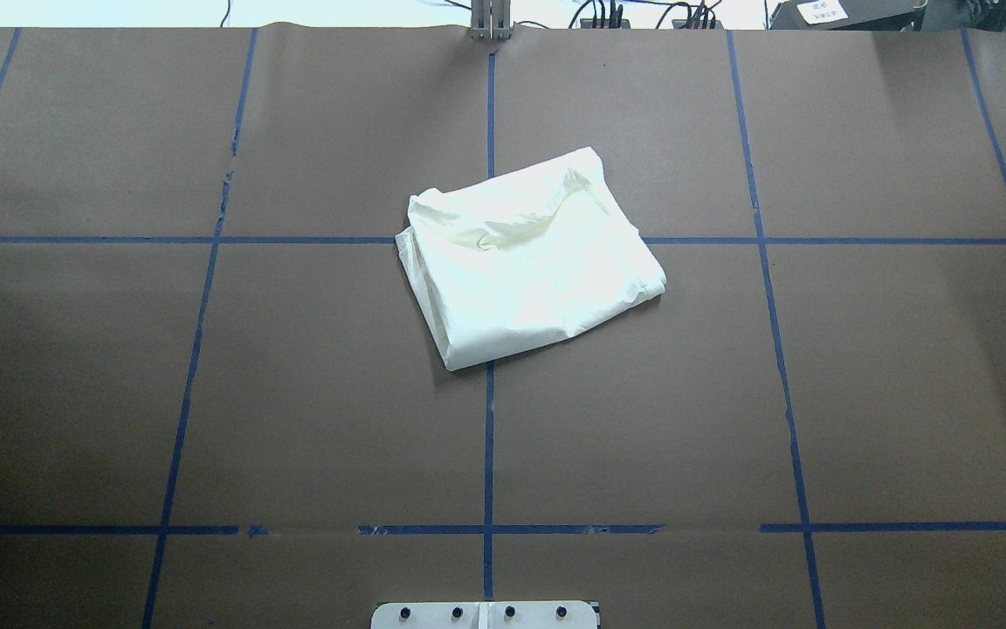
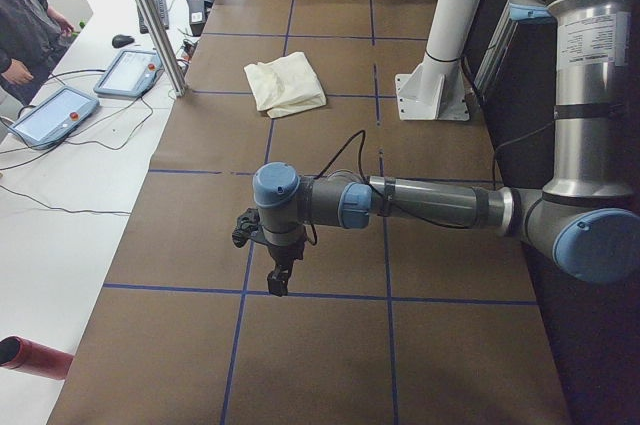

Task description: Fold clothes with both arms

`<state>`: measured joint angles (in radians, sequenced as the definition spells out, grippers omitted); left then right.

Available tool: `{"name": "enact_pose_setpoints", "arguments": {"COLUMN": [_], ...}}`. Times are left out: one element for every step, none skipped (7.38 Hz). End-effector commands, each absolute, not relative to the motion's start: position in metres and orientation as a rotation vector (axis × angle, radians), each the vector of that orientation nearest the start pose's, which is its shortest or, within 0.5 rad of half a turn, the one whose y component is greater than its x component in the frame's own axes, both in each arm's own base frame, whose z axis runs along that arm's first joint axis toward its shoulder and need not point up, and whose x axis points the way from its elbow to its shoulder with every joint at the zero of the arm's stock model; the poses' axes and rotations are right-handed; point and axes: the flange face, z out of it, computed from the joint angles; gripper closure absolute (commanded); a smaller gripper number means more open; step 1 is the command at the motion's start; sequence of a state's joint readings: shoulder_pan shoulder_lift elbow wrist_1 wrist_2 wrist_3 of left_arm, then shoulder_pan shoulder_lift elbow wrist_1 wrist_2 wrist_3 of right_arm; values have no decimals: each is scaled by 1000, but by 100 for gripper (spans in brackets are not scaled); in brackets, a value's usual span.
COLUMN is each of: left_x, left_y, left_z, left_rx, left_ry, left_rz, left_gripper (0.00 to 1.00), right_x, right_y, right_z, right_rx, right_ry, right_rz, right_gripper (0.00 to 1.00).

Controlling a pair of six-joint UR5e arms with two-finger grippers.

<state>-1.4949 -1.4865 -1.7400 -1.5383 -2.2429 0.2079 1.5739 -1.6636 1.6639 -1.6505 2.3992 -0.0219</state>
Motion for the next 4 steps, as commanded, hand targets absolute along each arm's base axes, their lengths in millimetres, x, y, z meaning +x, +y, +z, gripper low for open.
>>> {"name": "enact_pose_setpoints", "arguments": {"left_x": [-36, -37, -37, -35], "left_y": [-463, -464, -464, -463], "left_z": [623, 625, 626, 625], "left_rx": [103, 101, 99, 96], "left_ry": [672, 673, 674, 694], "left_rz": [294, 293, 291, 282], "left_gripper": [0, 0, 0, 0], "right_x": [63, 63, 63, 63], "right_y": [-444, -446, -450, -450], "right_z": [642, 639, 636, 636], "right_rx": [-48, -46, -39, -41], "right_ry": [-825, -823, -823, -822], "right_rz": [52, 59, 56, 56], "right_gripper": [0, 0, 0, 0]}}
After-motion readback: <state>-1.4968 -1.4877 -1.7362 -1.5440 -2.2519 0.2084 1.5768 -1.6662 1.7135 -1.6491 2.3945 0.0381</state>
